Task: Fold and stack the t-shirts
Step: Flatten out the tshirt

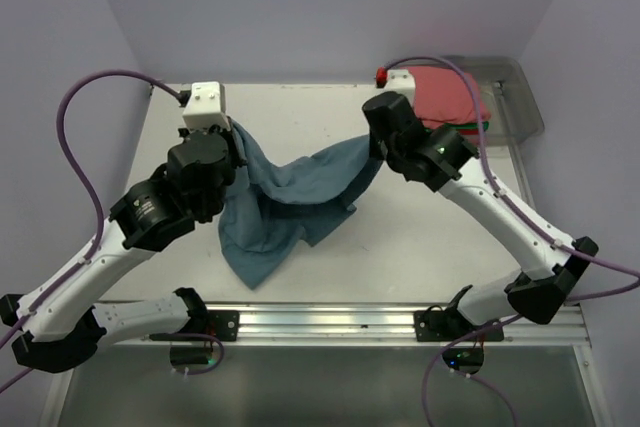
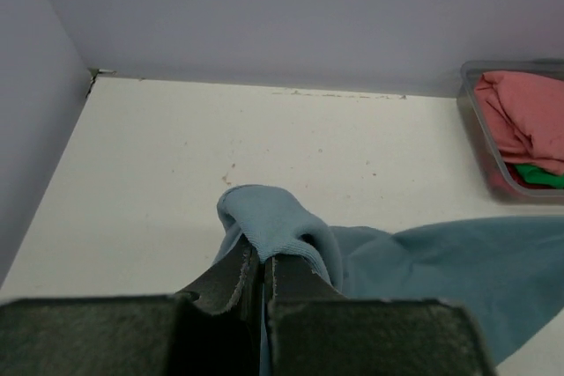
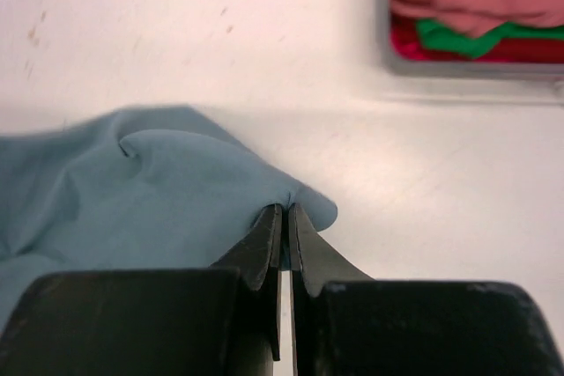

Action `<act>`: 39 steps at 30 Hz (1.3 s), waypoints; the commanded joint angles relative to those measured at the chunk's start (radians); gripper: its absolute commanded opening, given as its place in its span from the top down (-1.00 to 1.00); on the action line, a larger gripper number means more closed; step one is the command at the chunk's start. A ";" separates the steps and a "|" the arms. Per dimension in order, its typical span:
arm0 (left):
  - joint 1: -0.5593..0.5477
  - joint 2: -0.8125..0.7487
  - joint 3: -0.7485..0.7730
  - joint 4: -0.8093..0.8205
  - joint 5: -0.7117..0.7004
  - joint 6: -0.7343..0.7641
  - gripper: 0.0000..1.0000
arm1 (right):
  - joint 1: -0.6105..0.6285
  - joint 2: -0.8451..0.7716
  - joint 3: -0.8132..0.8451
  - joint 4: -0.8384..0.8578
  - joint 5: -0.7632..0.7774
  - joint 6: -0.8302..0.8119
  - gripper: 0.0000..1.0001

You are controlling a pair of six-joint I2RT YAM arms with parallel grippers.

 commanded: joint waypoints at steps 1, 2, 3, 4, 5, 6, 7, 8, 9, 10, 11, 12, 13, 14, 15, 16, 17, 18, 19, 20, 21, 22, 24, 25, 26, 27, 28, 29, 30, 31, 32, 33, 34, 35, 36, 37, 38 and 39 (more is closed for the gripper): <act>0.000 -0.040 0.010 0.018 -0.079 -0.042 1.00 | -0.028 -0.029 0.088 -0.057 0.196 -0.072 1.00; 0.000 -0.053 0.013 0.019 -0.087 -0.040 1.00 | -0.033 -0.048 0.125 -0.048 0.233 -0.083 1.00; 0.000 -0.057 0.016 0.027 -0.097 -0.037 1.00 | -0.033 -0.058 0.140 -0.038 0.247 -0.101 1.00; 0.000 -0.065 0.021 0.030 -0.116 -0.030 1.00 | -0.033 -0.074 0.152 -0.010 0.259 -0.109 1.00; 0.000 -0.077 0.024 0.033 -0.123 -0.025 1.00 | -0.033 -0.088 0.172 0.004 0.271 -0.117 1.00; 0.000 -0.083 0.030 0.033 -0.131 -0.022 1.00 | -0.033 -0.124 0.175 0.022 0.288 -0.135 1.00; 0.000 -0.089 0.031 0.038 -0.139 -0.010 0.96 | -0.033 -0.143 0.177 0.066 0.299 -0.149 1.00; 0.000 -0.099 0.031 0.044 -0.140 -0.001 0.92 | -0.033 -0.160 0.174 0.088 0.308 -0.178 1.00; 0.000 -0.103 0.024 0.052 -0.137 0.009 0.85 | -0.033 -0.189 0.174 0.108 0.336 -0.193 1.00; 0.000 -0.102 0.019 0.049 -0.128 0.015 0.83 | -0.035 -0.196 0.183 0.127 0.353 -0.204 1.00; 0.000 -0.096 0.008 0.036 -0.122 0.007 0.83 | -0.033 -0.204 0.191 0.128 0.367 -0.222 1.00; 0.000 -0.093 -0.004 0.030 -0.105 -0.002 0.83 | -0.033 -0.209 0.197 0.124 0.379 -0.233 1.00; 0.000 -0.080 -0.018 0.024 -0.094 -0.025 0.83 | -0.033 -0.209 0.209 0.115 0.380 -0.235 1.00; 0.000 -0.073 -0.054 0.004 -0.082 -0.045 0.83 | -0.033 -0.209 0.214 0.104 0.381 -0.232 1.00; 0.002 -0.064 -0.076 -0.002 -0.047 -0.066 0.83 | -0.033 -0.209 0.215 0.082 0.374 -0.227 1.00; 0.000 -0.048 -0.100 -0.005 -0.024 -0.107 0.82 | -0.035 -0.210 0.212 0.073 0.371 -0.223 1.00; 0.002 -0.037 -0.155 -0.004 0.007 -0.123 0.82 | -0.033 -0.212 0.209 0.064 0.370 -0.212 1.00; 0.002 -0.024 -0.177 -0.007 0.077 -0.134 0.82 | -0.033 -0.215 0.203 0.052 0.368 -0.207 1.00; 0.008 0.013 -0.195 -0.020 0.108 -0.179 0.83 | -0.033 -0.220 0.192 0.045 0.362 -0.204 1.00; 0.011 0.035 -0.228 -0.033 0.140 -0.198 0.90 | -0.033 -0.221 0.189 0.041 0.361 -0.198 1.00; 0.014 0.054 -0.243 -0.034 0.207 -0.212 0.93 | -0.033 -0.223 0.186 0.027 0.359 -0.196 1.00; 0.020 0.102 -0.257 -0.036 0.232 -0.221 0.97 | -0.033 -0.226 0.182 0.021 0.354 -0.193 1.00; 0.025 0.150 -0.294 -0.033 0.277 -0.235 1.00 | -0.033 -0.227 0.176 0.007 0.348 -0.187 1.00; 0.028 0.195 -0.306 -0.025 0.283 -0.232 1.00 | -0.033 -0.227 0.169 0.006 0.347 -0.184 1.00; 0.036 0.217 -0.332 0.007 0.285 -0.226 1.00 | -0.033 -0.230 0.163 0.002 0.342 -0.180 1.00; 0.042 0.239 -0.340 0.024 0.291 -0.217 1.00 | -0.033 -0.230 0.156 0.004 0.338 -0.178 1.00; 0.065 0.280 -0.346 0.042 0.301 -0.208 1.00 | -0.035 -0.232 0.142 0.006 0.333 -0.176 1.00; 0.079 0.295 -0.360 0.097 0.315 -0.195 1.00 | -0.033 -0.229 0.139 0.006 0.325 -0.172 1.00; 0.092 0.311 -0.367 0.131 0.347 -0.171 1.00 | -0.033 -0.227 0.134 0.001 0.321 -0.170 1.00; 0.121 0.332 -0.377 0.168 0.366 -0.157 1.00 | -0.033 -0.226 0.126 0.001 0.313 -0.170 1.00; 0.138 0.341 -0.398 0.246 0.387 -0.142 1.00 | -0.033 -0.221 0.125 -0.001 0.305 -0.167 1.00; 0.157 0.352 -0.407 0.283 0.428 -0.119 1.00 | -0.035 -0.218 0.120 -0.001 0.299 -0.166 1.00; 0.192 0.378 -0.413 0.315 0.442 -0.108 1.00 | -0.035 -0.217 0.114 -0.002 0.293 -0.163 1.00; 0.207 0.392 -0.424 0.376 0.455 -0.097 1.00 | -0.035 -0.213 0.110 -0.002 0.287 -0.160 1.00; 0.218 0.406 -0.429 0.406 0.468 -0.071 1.00 | -0.033 -0.212 0.105 -0.001 0.279 -0.158 1.00; 0.233 0.438 -0.432 0.432 0.478 -0.057 1.00 | -0.033 -0.210 0.096 0.002 0.275 -0.157 1.00; 0.241 0.456 -0.433 0.484 0.488 -0.047 1.00 | -0.035 -0.209 0.091 0.001 0.269 -0.153 1.00; 0.249 0.496 -0.429 0.499 0.516 -0.033 1.00 | -0.035 -0.204 0.087 0.001 0.262 -0.152 1.00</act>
